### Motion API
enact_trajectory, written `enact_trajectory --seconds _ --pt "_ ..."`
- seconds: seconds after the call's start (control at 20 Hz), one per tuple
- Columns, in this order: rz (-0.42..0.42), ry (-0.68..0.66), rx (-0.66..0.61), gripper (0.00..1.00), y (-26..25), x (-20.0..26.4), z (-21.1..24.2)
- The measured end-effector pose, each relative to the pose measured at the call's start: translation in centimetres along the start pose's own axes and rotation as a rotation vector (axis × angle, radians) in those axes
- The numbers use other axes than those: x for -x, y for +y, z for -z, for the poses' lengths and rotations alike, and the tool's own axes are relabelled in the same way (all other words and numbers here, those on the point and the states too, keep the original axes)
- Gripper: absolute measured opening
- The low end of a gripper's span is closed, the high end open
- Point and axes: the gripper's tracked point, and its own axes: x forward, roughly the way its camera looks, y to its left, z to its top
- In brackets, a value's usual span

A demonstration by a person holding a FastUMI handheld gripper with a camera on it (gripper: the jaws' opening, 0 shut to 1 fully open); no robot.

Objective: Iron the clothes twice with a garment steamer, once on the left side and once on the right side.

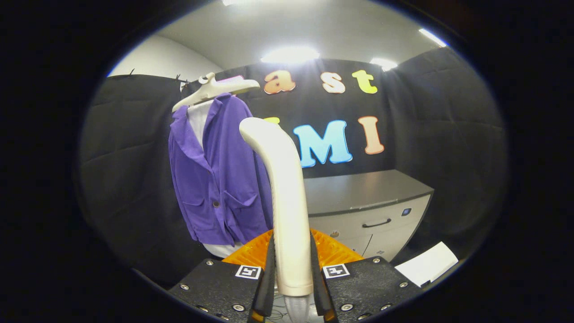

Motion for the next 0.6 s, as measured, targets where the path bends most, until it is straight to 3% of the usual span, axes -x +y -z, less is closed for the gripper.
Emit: enact_trajectory --seconds 0.25,0.6 --pt "0.033 -0.142 0.024 0.36 0.3 2.2 -2.4" --pt "0.051 -0.115 0.036 0.36 0.4 2.4 0.4"
